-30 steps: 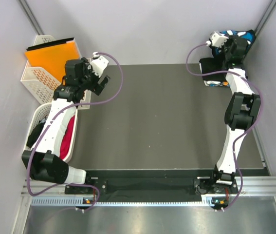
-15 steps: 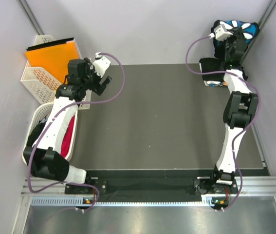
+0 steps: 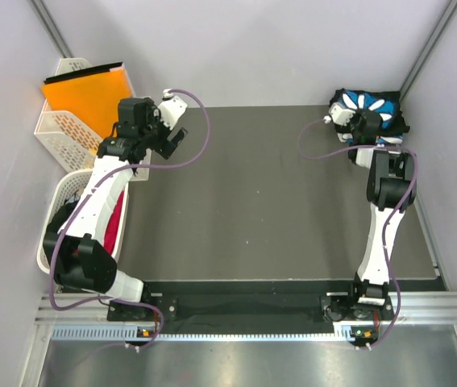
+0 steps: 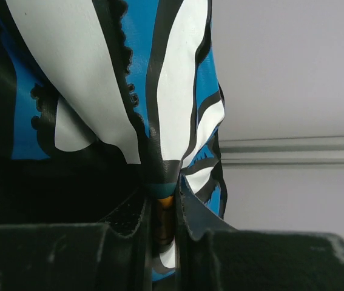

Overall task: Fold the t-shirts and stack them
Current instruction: Put the neatly folded tshirt into the corner of the board with the right arm

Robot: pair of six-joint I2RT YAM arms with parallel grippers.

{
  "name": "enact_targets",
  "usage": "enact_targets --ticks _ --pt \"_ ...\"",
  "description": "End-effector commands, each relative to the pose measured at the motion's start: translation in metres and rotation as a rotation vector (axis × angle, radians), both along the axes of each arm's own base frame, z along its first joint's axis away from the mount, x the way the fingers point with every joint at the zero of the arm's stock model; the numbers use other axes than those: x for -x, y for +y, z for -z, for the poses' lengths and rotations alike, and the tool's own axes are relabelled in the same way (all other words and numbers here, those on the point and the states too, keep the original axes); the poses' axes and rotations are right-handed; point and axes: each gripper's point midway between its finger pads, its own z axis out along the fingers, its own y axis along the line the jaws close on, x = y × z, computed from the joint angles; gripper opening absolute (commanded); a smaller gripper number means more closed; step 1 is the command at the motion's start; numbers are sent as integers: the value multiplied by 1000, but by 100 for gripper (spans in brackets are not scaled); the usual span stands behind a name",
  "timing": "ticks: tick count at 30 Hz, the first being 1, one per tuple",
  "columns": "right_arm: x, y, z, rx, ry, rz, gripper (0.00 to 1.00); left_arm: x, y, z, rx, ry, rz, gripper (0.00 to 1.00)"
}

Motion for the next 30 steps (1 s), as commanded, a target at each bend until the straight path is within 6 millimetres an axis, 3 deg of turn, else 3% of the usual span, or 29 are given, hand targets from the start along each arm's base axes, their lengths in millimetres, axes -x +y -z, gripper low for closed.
enact_targets --ticks 1,2,7,11,14,18,21,22,26,28,30 --pt "3 6 -18 43 29 -17 0 -8 -1 -32 -20 -91 13 95" --pt "8 7 -7 48 105 -21 0 -9 0 -33 -23 -95 13 96" --pt "21 10 8 73 247 -50 0 -11 0 -40 -24 -114 12 96" --pt "45 17 25 58 413 -83 0 -11 0 -42 -18 -117 9 96" --pt "65 22 35 74 490 -114 0 -8 0 -44 -17 -122 9 96" --pt "75 16 37 87 509 -105 0 -4 1 -48 -20 -139 10 97" --pt "82 13 45 100 558 -95 47 -2 3 -50 -23 -142 3 97" --pt "84 13 45 101 566 -94 69 -1 3 -52 -24 -144 5 97" --pt "97 17 45 84 605 -108 92 3 5 -52 -26 -144 -3 97" --pt "99 21 41 71 595 -116 100 7 6 -52 -29 -146 -6 97" --pt "100 22 30 55 573 -113 100 11 6 -49 -25 -142 -5 97"
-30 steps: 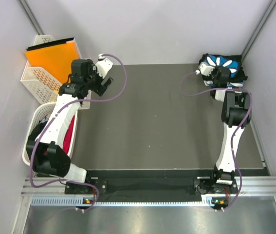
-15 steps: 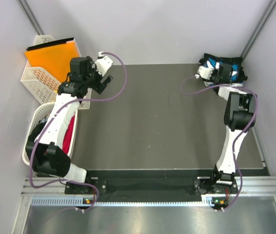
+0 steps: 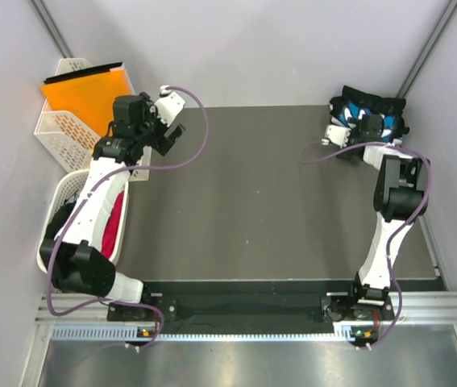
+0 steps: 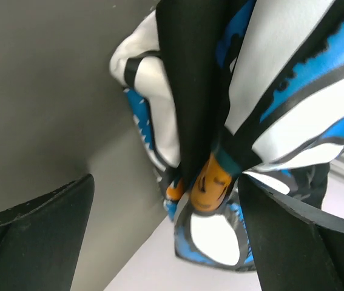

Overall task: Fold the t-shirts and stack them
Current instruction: Put the neatly folded tshirt into the corner of the board with the right arm

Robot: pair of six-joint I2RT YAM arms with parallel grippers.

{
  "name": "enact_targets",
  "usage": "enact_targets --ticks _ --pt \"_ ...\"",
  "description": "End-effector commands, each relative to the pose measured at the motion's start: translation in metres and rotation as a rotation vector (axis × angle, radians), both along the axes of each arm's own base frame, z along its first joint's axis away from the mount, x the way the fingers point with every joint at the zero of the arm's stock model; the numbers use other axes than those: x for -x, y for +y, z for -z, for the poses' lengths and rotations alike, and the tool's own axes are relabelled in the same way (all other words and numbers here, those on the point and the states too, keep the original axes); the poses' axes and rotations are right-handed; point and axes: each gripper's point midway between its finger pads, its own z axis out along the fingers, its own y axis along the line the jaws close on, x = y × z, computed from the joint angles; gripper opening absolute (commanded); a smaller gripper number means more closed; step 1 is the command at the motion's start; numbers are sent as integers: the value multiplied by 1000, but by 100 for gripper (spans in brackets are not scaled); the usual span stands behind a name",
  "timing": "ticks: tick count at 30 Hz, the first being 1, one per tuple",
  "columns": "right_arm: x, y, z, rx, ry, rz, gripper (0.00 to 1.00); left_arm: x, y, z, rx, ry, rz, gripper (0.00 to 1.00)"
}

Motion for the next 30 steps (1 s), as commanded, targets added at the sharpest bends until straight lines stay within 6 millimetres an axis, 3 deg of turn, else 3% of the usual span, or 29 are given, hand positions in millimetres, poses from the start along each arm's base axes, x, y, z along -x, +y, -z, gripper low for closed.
enact_targets --ticks 1,4,12,16,21,24,27,28,30 --pt "13 8 -36 -58 -20 1 100 12 1 -27 12 -85 2 97" --pt "12 12 -58 -96 -83 28 100 16 1 -24 22 -83 -2 97" --pt "1 12 -142 -175 -365 124 100 22 0 -21 36 -79 0 97" --pt "6 18 -184 -268 -457 179 100 25 -1 -24 42 -85 11 97" --pt "13 38 -212 -369 -480 188 96 33 -6 -18 48 -53 46 97" --pt "10 38 -221 -412 -456 231 80 38 -11 -17 54 -46 78 97" --pt "-1 24 -234 -447 -478 351 29 40 -18 -16 69 -50 116 97" --pt "-8 15 -236 -447 -491 412 0 40 -20 -18 74 -60 130 96" --pt "-15 10 -236 -468 -490 467 0 42 -27 -14 90 -62 163 96"
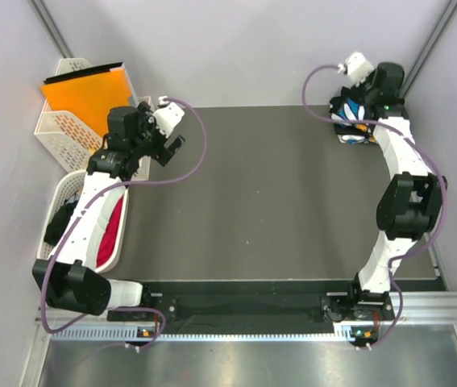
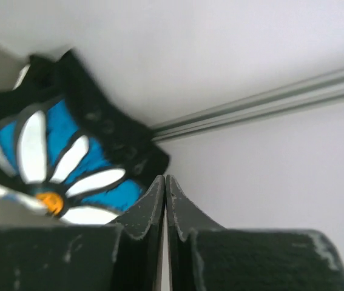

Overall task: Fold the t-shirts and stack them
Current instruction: Put the neatly folded tshirt into the corner of the board with the right arm

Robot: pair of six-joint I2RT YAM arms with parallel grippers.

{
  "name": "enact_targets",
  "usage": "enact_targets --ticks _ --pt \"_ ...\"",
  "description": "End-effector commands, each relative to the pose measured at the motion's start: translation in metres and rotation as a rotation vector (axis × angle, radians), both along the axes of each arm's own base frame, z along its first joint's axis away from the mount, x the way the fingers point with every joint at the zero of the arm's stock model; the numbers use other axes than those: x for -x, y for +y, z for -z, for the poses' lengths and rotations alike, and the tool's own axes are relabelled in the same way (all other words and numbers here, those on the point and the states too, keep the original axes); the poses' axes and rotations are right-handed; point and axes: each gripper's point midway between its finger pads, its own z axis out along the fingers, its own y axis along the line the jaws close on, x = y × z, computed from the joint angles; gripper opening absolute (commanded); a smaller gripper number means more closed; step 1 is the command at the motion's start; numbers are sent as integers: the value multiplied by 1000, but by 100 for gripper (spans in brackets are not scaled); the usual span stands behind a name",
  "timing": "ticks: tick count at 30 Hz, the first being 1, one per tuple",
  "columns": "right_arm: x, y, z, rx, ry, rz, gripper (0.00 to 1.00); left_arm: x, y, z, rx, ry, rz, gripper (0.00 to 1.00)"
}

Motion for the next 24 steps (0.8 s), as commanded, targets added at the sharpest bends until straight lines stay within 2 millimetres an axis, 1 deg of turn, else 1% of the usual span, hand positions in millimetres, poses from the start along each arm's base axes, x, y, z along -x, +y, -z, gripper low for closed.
enact_targets --ticks 1,2,3,4,6,7,9,10,11,12,13,15,16,18,19,20,22,24 --pt "-17 -20 -7 -109 7 172 0 7 -18 -16 58 -76 91 96" --pt "-22 -21 -4 -109 14 179 0 7 -20 -8 59 -65 99 96" --pt "-26 -22 0 -110 20 191 0 8 -21 -6 66 -65 108 96" --pt "-34 -23 9 -109 38 194 0 7 -22 -3 74 -58 106 96" --pt "-41 -23 19 -91 51 198 0 7 -24 5 77 -41 108 96" --pt "-46 -22 36 -80 82 190 0 5 -24 9 73 -33 112 96" --pt "-52 -19 50 -49 102 170 0 3 -24 14 54 -29 121 96" --pt "-56 -18 69 -42 135 167 0 0 -21 17 38 -27 111 96" --pt "-58 -17 77 -37 148 163 0 -4 -20 14 35 -36 99 96" --pt "-59 -18 87 -19 171 155 0 -5 -19 14 35 -29 90 96" --pt "-61 -18 108 -1 213 148 0 -9 -19 17 31 -16 89 96" --pt "-62 -22 124 56 246 142 0 -14 -19 13 21 -23 93 96" --pt "-62 -25 143 80 281 144 0 -19 -18 13 13 -24 87 96" --pt "-61 -29 162 154 328 150 0 -23 -19 11 15 -22 84 96" --pt "-58 -30 182 180 374 146 0 -26 -20 16 15 -5 83 96" --pt "-57 -29 188 200 387 144 0 -29 -20 11 16 -13 83 95" --pt "-52 -31 201 209 411 147 0 -34 -21 14 13 -6 82 95" --pt "-50 -32 204 210 414 147 0 -36 -21 10 15 -11 81 95"
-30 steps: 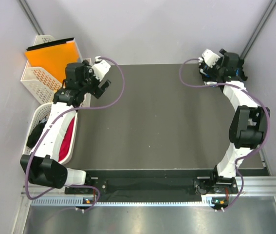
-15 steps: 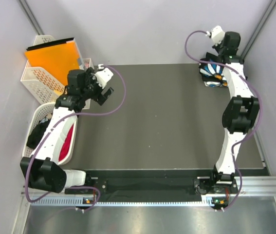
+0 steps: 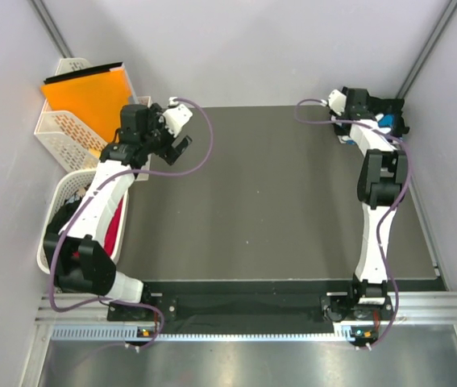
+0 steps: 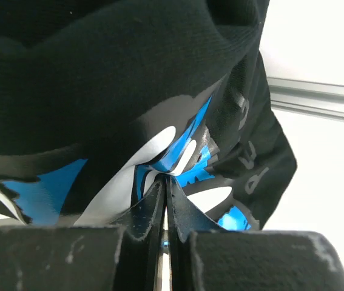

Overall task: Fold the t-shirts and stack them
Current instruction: Put the neatly folded tshirt into the corner of the board with the right arm

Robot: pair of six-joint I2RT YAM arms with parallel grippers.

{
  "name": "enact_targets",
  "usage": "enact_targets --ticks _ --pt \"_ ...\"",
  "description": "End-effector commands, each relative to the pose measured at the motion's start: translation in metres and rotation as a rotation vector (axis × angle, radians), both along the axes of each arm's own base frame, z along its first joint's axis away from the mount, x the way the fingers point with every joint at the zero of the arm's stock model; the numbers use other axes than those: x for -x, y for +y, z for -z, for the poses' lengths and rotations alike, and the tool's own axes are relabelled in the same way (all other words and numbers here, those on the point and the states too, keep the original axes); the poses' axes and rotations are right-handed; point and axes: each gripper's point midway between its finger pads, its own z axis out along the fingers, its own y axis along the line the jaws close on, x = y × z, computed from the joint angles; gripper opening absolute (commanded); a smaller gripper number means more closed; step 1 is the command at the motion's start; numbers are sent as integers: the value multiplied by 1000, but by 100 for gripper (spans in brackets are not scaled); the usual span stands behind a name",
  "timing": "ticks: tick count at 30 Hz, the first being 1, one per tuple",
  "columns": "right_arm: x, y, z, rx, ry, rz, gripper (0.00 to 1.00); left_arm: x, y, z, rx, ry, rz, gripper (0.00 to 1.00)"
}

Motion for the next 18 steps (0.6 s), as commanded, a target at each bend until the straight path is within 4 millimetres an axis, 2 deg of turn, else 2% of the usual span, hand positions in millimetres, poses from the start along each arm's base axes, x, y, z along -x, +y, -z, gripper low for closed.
enact_targets --ticks 1,5,8,11,12,14,15,17,18 --pt "7 1 19 49 52 -9 0 -14 -5 -31 7 -86 11 95" --pt "4 -4 11 76 21 7 0 -16 -6 -32 8 -92 16 95" --pt "-2 -6 -13 69 -53 27 0 -17 -8 -32 24 -91 17 95" --pt "-6 -6 -48 53 -148 54 0 -18 -6 -37 28 -107 4 95" --pt "-6 -5 -67 34 -186 64 0 -18 -5 -42 29 -122 0 95" --pt "-4 1 -87 18 -211 57 1 -17 -5 -45 31 -130 1 96" --pt "0 4 -106 3 -232 54 3 -15 -5 -49 31 -138 2 96" --pt "7 14 -122 -24 -236 33 17 -12 -5 -51 33 -142 1 96" --pt "16 21 -137 -62 -234 14 25 -9 -4 -54 37 -148 -2 96"
